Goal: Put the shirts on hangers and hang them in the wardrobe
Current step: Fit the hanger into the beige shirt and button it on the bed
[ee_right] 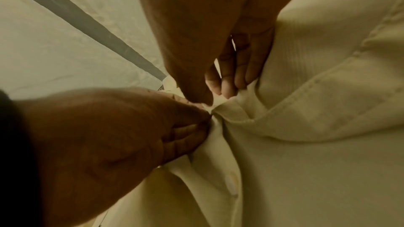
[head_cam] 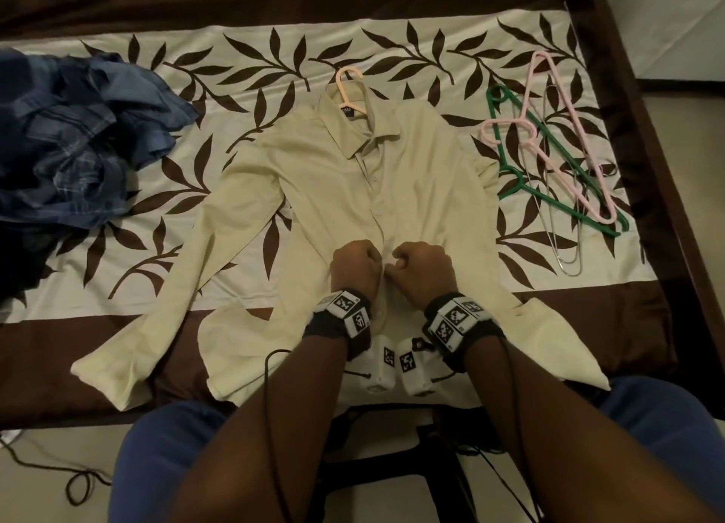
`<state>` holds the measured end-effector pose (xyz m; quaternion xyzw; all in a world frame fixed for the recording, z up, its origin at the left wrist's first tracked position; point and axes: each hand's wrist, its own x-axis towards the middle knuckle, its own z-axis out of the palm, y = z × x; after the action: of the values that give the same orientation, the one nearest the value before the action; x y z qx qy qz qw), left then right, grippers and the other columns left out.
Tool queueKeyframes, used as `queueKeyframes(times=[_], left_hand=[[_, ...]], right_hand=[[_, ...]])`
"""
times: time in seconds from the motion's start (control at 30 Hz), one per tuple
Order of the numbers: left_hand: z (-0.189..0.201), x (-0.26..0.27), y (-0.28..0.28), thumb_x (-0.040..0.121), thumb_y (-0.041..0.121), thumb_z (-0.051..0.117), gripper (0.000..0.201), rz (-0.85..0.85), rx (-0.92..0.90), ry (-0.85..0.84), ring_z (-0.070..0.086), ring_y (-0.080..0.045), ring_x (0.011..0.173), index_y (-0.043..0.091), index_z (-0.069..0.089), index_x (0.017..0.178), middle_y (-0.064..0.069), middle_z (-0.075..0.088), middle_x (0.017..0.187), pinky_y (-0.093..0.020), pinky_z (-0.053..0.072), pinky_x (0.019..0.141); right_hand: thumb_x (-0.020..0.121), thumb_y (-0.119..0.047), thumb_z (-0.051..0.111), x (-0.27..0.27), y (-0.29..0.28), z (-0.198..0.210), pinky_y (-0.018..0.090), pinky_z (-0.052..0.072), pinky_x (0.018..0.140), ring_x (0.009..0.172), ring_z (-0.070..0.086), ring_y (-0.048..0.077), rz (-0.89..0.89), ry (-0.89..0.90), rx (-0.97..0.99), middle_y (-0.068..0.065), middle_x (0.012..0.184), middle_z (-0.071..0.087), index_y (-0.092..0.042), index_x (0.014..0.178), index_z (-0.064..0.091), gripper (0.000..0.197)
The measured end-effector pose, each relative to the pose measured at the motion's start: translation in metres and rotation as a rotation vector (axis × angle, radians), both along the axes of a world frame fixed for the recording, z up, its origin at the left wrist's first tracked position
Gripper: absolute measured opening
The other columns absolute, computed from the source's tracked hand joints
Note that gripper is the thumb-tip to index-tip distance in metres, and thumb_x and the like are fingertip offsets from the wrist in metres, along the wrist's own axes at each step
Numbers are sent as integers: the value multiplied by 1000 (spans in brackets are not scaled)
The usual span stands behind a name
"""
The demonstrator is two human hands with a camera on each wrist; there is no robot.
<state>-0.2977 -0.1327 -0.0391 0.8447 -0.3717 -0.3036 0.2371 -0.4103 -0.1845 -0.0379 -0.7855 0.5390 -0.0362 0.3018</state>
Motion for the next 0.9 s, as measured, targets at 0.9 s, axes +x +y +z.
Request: queueKeyframes(times=[0.9], left_hand=[[24, 19, 21, 80, 2, 76, 8, 117, -337, 487, 67, -26, 62, 7, 79, 84, -14, 72, 69, -39, 60, 71]], right_hand=[[87, -14, 72, -17, -11, 22, 28, 52, 74, 73, 62, 9, -12, -523, 213, 6, 82, 73, -12, 90, 75, 5]])
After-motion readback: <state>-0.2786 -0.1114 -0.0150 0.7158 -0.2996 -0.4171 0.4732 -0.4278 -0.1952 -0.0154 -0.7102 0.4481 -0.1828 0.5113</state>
